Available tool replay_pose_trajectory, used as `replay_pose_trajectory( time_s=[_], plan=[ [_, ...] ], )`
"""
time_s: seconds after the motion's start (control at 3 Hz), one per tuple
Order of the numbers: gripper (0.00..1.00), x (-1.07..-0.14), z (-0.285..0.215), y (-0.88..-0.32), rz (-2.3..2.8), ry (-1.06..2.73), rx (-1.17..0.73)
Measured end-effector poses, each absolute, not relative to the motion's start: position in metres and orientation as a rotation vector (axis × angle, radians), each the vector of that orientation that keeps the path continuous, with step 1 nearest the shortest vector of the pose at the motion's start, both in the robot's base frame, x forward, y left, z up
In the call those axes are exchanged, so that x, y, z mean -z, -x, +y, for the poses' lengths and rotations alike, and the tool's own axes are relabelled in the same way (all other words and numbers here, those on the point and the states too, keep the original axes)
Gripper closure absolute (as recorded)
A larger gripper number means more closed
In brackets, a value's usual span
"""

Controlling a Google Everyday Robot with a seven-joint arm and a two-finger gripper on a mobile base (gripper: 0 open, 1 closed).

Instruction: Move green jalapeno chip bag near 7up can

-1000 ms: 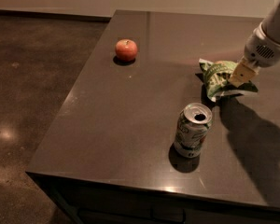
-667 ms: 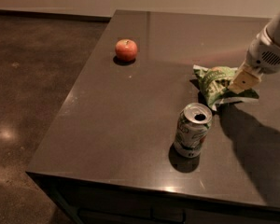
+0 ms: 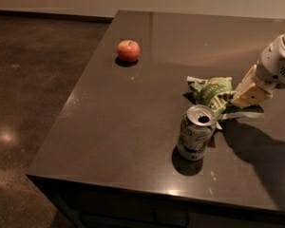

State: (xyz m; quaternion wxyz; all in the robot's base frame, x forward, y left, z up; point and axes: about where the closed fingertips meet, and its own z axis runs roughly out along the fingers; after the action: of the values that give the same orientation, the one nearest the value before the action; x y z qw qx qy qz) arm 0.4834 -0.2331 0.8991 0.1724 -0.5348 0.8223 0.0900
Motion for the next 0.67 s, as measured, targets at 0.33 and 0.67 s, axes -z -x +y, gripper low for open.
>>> replay_pose_trajectory(
  time_s=[0.33, 0.67],
  plan=[
    [1.00, -0.899, -0.220, -0.464, 2.219, 1.617, -0.349],
    [0.72, -0.896, -0.212, -0.453, 2.150, 1.677, -0.401]
  ],
)
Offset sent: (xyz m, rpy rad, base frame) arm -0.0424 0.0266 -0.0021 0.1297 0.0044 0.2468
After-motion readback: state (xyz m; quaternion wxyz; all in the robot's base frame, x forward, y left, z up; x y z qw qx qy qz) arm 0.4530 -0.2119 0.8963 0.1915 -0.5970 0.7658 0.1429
